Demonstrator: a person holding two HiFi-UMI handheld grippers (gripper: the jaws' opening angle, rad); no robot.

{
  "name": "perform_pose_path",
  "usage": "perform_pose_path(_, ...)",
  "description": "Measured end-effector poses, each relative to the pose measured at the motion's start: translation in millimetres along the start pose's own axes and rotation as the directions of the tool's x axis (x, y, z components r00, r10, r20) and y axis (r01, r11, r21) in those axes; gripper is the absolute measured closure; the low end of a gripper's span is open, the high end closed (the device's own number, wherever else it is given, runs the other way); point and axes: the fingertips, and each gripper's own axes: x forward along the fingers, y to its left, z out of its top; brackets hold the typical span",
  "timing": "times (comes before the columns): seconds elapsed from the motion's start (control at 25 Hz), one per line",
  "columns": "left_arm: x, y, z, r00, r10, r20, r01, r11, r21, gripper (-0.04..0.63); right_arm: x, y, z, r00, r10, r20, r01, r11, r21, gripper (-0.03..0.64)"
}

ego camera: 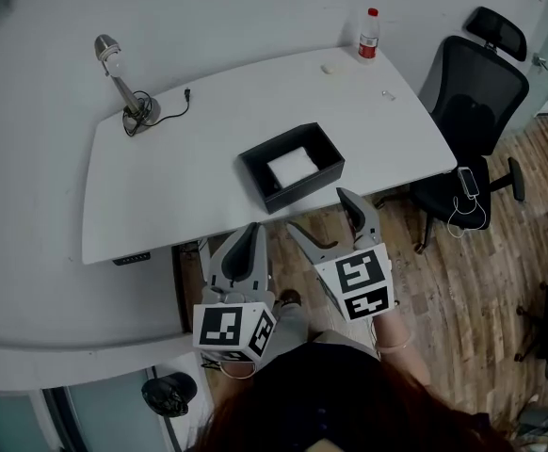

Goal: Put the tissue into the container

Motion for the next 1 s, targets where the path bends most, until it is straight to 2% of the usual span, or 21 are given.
perform_pose_path(0.72, -55, -61, -2, 1.0, 0.008, 0.017, -0.008, 1.0, 0.024, 0.557, -78, 23, 1, 0.993, 0.051, 0.102, -0.049, 0.999, -0.024, 0.204)
perform_pose_path(0.8, -62, -68, -2, 1.0, 0.009, 0.017, -0.01, 1.0, 0.026, 0.557, -88, 23, 1, 0.992, 0.037, 0.119, -0.034, 0.999, -0.024, 0.229)
perform_pose_path(0.84, -65, -71, -3, 1.0, 0.009, 0.017, -0.01, 1.0, 0.027, 0.557, -94, 22, 2, 0.991, 0.019, 0.132, -0.016, 1.0, -0.025, 0.266)
perform_pose_path(0.88, -69, -74, -3, 1.0, 0.01, 0.017, -0.011, 1.0, 0.028, 0.557, -99, 21, 2, 0.989, 0.001, 0.145, 0.004, 1.0, -0.028, 0.341)
perform_pose_path(0.92, -73, -77, -4, 1.0, 0.012, 0.017, -0.012, 1.0, 0.029, 0.557, -104, 21, 2, 0.988, -0.009, 0.154, 0.014, 0.999, -0.033, 0.382)
perform_pose_path(1.0, -81, -82, -6, 1.0, 0.017, 0.018, -0.018, 0.999, 0.03, 0.557, -113, 24, -1, 0.987, -0.006, 0.162, 0.012, 0.999, -0.036, 0.371)
